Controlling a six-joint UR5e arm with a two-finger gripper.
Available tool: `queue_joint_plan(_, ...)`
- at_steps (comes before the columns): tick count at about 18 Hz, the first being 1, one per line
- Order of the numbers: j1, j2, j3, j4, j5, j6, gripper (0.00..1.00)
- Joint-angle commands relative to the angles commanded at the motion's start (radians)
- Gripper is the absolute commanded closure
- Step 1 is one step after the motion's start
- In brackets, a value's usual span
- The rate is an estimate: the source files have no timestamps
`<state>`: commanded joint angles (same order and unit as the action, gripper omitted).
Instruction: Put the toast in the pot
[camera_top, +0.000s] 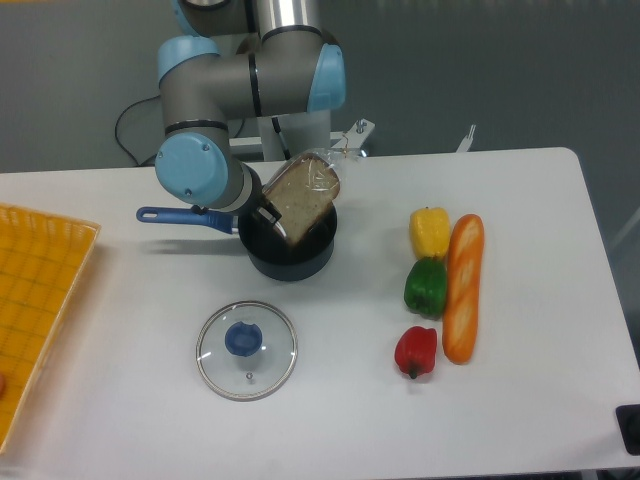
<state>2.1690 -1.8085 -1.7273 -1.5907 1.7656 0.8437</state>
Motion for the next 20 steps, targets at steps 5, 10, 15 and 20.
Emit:
queue_joint_plan(5,-0.002,-0.008,0.003,0.000,0.006,-0.012,0.49)
queue_joint_plan(10,-0.006,-0.009,0.008,0.000,0.006,-0.012,0.30)
queue_joint_plan(15,-0.006,-0.011,0.017,0.000,0.006,-0.012,0.28)
queue_joint_plan(20,-0.006,-0.034,0.029,0.002,0.008,-0.008,0.36)
